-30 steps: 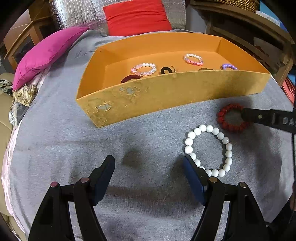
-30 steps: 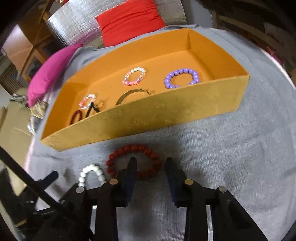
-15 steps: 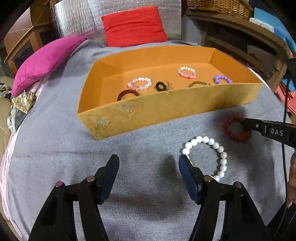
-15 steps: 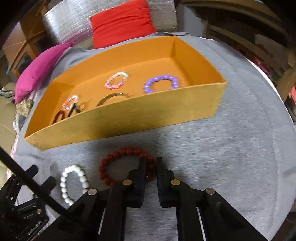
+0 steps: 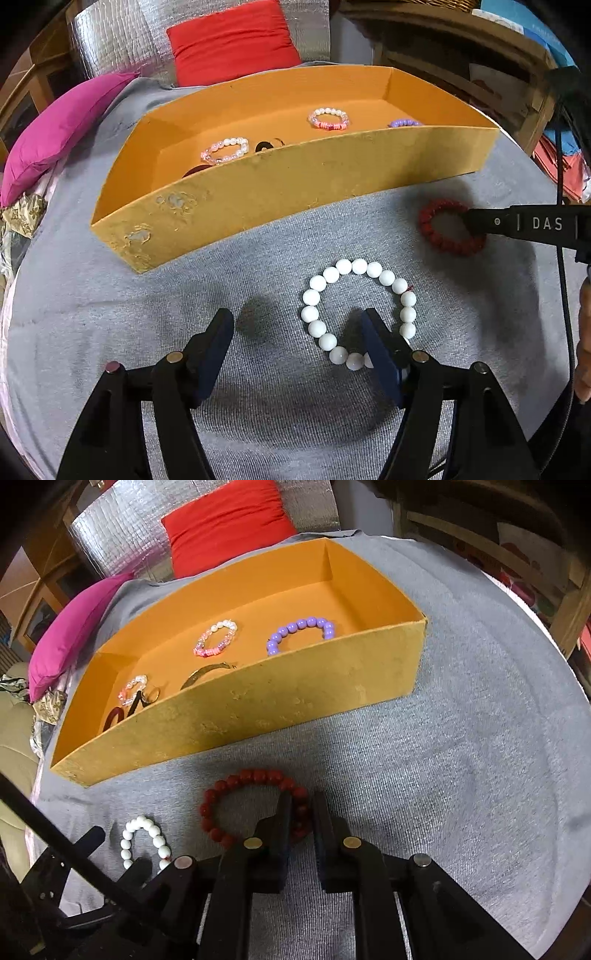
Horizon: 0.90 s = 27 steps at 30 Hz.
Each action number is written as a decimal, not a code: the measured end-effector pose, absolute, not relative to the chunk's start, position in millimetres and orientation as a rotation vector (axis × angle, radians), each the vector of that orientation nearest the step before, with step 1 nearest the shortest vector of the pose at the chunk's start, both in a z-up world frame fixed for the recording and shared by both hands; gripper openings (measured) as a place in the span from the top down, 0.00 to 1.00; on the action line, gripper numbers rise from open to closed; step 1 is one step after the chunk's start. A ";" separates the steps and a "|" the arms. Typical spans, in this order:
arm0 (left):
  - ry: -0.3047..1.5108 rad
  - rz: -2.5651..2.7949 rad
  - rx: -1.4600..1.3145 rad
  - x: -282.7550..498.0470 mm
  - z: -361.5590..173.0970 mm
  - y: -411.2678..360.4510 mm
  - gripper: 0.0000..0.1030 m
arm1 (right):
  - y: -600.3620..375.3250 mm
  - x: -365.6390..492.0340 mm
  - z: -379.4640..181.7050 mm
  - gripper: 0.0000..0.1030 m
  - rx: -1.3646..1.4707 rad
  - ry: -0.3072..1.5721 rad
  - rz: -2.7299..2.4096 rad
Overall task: Organize jewelry
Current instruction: 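Lower the right tool over the red bead bracelet and close on it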
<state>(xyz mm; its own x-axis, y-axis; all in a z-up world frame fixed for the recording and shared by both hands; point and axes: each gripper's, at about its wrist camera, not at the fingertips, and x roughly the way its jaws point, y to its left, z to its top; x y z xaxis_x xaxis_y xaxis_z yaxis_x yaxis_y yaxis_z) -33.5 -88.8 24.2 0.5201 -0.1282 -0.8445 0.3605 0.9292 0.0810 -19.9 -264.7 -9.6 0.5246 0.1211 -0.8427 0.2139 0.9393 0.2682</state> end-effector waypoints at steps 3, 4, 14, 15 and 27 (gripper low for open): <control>0.974 -0.292 0.265 -34.5 23.6 -89.8 0.30 | -264.3 -21.6 -8.8 0.85 0.368 1.024 -0.055; 0.970 -0.291 0.270 -36.3 24.2 -90.0 0.30 | -265.2 -22.9 -8.2 0.84 0.370 1.024 -0.052; 0.932 -0.294 0.304 -40.1 25.1 -88.1 0.54 | -262.0 -19.8 -8.4 0.78 0.372 1.026 -0.059; 0.931 -0.295 0.308 -40.3 25.1 -87.6 0.59 | -261.3 -19.7 -8.4 0.77 0.368 1.026 -0.059; 0.945 -0.228 0.290 -32.8 24.5 -59.0 0.78 | -247.2 -14.7 -7.2 0.50 0.365 1.021 -0.046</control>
<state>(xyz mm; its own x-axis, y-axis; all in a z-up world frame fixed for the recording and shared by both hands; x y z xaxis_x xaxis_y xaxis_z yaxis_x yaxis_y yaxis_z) -32.8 -59.0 24.5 0.5663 -0.0655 -0.8216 0.3168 0.9375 0.1437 -14.7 -247.2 -7.2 0.5273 0.1311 -0.8395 0.2064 0.9387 0.2762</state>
